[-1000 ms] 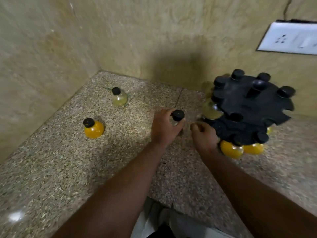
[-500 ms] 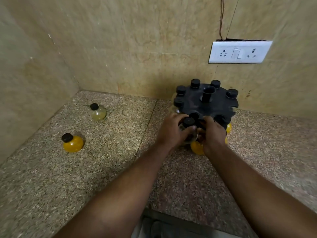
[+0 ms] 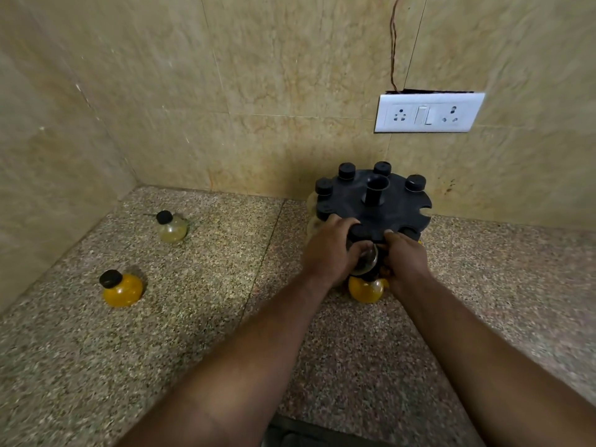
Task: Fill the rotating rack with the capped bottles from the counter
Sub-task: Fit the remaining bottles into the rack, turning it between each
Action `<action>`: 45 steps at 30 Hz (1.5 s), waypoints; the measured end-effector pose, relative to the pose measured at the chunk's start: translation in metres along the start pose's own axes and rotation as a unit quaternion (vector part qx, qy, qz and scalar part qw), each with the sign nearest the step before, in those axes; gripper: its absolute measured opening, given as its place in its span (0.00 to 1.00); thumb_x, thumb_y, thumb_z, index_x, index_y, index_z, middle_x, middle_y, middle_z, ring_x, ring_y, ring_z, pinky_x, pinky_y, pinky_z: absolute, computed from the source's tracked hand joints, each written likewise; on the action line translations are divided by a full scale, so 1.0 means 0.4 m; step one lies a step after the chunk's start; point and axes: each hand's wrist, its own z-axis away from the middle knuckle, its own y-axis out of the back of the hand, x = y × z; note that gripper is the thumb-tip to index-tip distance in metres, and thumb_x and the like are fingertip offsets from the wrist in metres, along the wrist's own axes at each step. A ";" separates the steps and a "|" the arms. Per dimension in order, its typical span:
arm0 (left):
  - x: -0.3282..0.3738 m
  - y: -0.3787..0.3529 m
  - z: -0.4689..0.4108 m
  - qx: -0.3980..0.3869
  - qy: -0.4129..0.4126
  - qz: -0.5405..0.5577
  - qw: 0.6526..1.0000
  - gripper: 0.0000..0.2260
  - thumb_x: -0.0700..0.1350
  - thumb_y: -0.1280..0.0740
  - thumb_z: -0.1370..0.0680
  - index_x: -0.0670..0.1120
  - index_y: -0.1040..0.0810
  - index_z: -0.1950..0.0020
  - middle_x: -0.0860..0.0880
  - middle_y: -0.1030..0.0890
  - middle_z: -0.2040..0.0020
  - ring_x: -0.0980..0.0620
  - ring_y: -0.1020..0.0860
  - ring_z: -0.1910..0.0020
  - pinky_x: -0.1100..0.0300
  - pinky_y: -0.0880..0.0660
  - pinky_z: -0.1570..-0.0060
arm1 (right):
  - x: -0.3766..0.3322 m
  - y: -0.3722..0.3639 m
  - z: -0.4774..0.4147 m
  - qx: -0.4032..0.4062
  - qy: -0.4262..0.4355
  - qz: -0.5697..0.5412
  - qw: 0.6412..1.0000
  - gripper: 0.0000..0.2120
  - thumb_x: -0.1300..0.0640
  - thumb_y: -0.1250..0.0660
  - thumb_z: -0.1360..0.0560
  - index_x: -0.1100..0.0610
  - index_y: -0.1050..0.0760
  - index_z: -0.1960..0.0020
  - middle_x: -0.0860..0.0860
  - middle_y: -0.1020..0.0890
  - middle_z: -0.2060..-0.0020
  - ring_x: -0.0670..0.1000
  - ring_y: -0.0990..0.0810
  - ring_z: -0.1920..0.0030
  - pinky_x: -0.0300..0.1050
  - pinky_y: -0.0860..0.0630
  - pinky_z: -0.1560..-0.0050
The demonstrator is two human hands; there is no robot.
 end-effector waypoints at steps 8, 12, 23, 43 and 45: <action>0.003 -0.036 0.015 0.021 0.005 -0.004 1.000 0.22 0.59 0.33 0.22 0.48 0.27 0.33 0.47 0.26 0.40 0.46 0.24 0.44 0.49 0.23 0.54 | 0.012 0.014 -0.003 -0.022 -0.005 -0.008 1.000 0.10 0.55 0.36 0.18 0.57 0.21 0.53 0.56 0.19 0.60 0.54 0.21 0.64 0.44 0.27 0.70; -0.043 -0.023 0.005 0.043 0.029 0.049 0.997 0.22 0.54 0.31 0.22 0.48 0.27 0.32 0.46 0.28 0.35 0.47 0.26 0.38 0.48 0.22 0.46 | 0.026 -0.008 0.029 -0.059 -0.006 -0.007 0.998 0.11 0.53 0.37 0.17 0.57 0.20 0.53 0.53 0.19 0.64 0.48 0.28 0.75 0.41 0.32 0.74; -0.215 0.062 0.074 0.092 0.148 0.110 0.979 0.23 0.57 0.31 0.22 0.50 0.27 0.30 0.46 0.24 0.37 0.49 0.23 0.42 0.50 0.21 0.47 | 0.150 -0.142 0.114 -0.153 -0.009 0.122 0.981 0.12 0.51 0.36 0.18 0.55 0.16 0.49 0.53 0.17 0.60 0.50 0.27 0.66 0.44 0.31 0.67; -0.669 0.276 0.385 0.332 0.423 0.104 0.837 0.28 0.52 0.32 0.22 0.47 0.35 0.24 0.44 0.28 0.28 0.46 0.29 0.30 0.47 0.30 0.31 | 0.463 -0.666 0.133 -0.348 0.151 0.539 0.751 0.24 0.44 0.33 0.24 0.49 0.29 0.30 0.54 0.21 0.37 0.55 0.22 0.39 0.48 0.25 0.40; -0.700 0.302 0.394 0.356 0.453 0.065 0.815 0.32 0.53 0.31 0.23 0.44 0.38 0.22 0.42 0.30 0.28 0.44 0.30 0.29 0.45 0.31 0.31 | 0.490 -0.705 0.146 -0.359 0.180 0.591 0.700 0.30 0.41 0.34 0.25 0.49 0.33 0.26 0.57 0.26 0.31 0.59 0.26 0.33 0.53 0.27 0.35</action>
